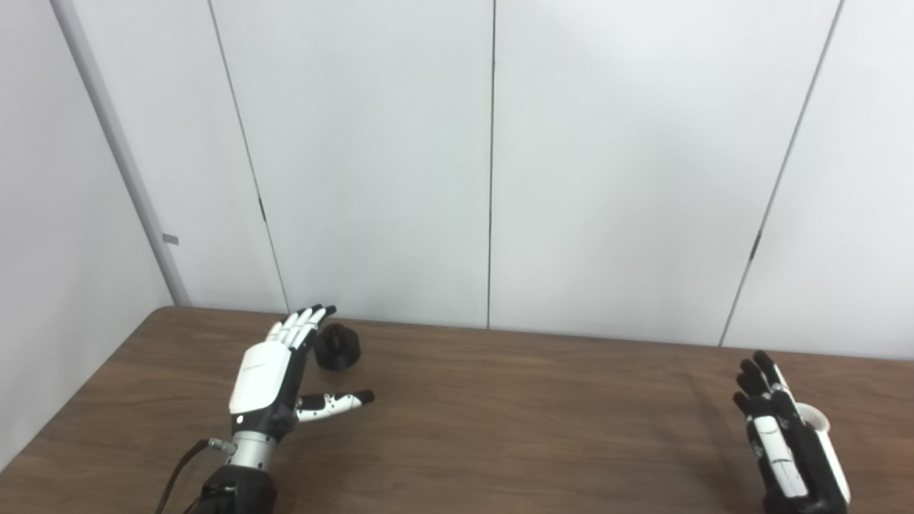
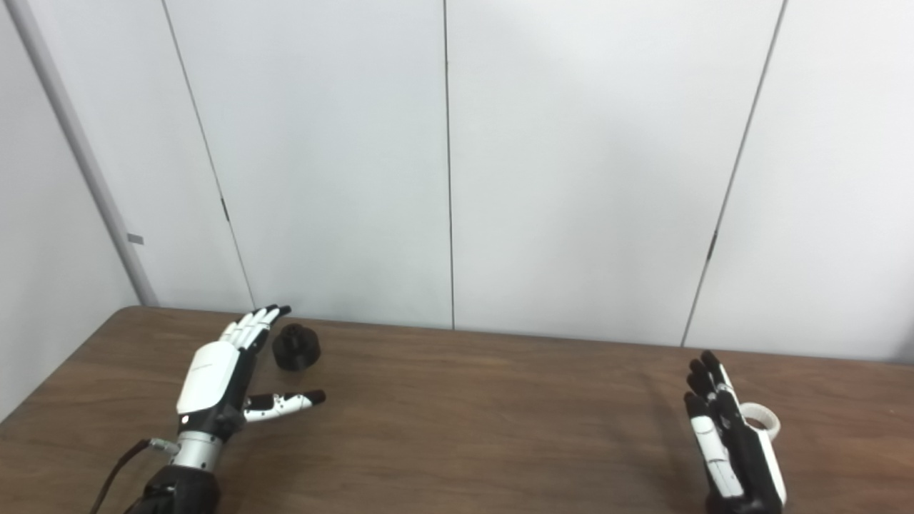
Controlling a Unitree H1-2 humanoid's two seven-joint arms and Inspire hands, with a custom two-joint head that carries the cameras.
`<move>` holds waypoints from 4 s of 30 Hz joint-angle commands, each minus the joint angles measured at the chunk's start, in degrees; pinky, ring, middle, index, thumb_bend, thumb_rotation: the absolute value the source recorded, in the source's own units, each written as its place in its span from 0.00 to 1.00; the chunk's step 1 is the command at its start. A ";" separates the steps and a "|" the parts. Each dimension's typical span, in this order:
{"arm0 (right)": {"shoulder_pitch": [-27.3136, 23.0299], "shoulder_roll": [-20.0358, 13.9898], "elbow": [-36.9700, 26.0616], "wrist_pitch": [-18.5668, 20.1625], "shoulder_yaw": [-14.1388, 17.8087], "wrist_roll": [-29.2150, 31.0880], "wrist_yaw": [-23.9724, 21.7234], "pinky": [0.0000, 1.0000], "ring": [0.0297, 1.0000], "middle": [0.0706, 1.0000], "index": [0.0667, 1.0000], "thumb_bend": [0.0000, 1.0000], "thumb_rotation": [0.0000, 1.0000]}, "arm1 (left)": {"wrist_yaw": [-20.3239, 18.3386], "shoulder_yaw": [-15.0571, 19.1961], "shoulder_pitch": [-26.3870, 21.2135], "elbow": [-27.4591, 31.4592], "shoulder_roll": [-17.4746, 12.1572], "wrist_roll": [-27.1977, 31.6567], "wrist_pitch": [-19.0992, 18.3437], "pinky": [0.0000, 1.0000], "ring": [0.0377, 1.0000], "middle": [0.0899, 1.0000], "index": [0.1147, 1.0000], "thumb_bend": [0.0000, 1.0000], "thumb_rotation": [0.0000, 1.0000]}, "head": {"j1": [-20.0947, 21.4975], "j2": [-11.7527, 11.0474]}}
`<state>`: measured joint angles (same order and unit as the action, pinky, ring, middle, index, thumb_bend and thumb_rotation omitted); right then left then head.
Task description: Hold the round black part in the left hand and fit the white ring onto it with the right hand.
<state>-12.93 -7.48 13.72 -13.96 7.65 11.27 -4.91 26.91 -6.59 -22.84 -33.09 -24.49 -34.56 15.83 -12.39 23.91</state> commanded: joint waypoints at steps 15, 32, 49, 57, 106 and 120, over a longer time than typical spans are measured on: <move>3.28 -0.74 4.01 -1.67 0.60 1.21 -0.98 0.96 0.96 0.94 0.95 0.50 0.69 | -9.40 3.74 -3.16 0.50 -2.59 6.37 -4.32 1.00 1.00 1.00 1.00 1.00 0.49 | -2.46 0.09; 3.22 -1.17 3.54 -1.14 1.03 3.21 -2.47 0.99 0.98 0.96 0.96 0.44 0.68 | -8.34 5.62 -6.26 -4.22 -2.35 8.50 -5.14 0.97 0.98 1.00 1.00 1.00 0.50 | -4.15 0.19; 3.74 -1.03 0.93 0.25 1.22 3.36 -2.16 0.96 0.97 0.95 0.95 0.45 0.68 | -13.96 2.80 -9.68 -5.55 -5.97 7.35 -9.49 0.98 1.00 1.00 0.89 1.00 0.53 | -4.13 2.51; 3.96 -0.90 0.12 0.83 1.25 3.56 -2.22 0.97 0.98 0.95 0.96 0.44 0.69 | -15.56 0.81 -11.04 -7.35 -7.45 6.60 -9.87 0.99 1.00 1.00 0.87 1.00 0.54 | -4.31 3.14; 6.14 -0.11 -6.26 4.35 1.79 2.67 -1.02 0.93 0.95 0.93 0.92 0.54 0.68 | -20.65 -4.50 -18.18 -15.91 -8.89 4.92 -9.78 0.98 0.98 0.96 0.80 1.00 0.51 | -2.52 4.78; 7.16 0.17 -9.39 5.60 1.36 0.93 -0.17 0.92 0.95 0.93 0.93 0.51 0.70 | -20.40 -6.10 -20.60 -20.37 -7.38 5.64 -8.31 0.99 0.99 0.96 0.78 1.00 0.49 | -1.85 5.53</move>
<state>-6.63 -7.95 4.30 -8.10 9.03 12.18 -5.48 5.79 -12.71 -39.80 -53.72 -30.98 -29.11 6.43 -14.24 29.36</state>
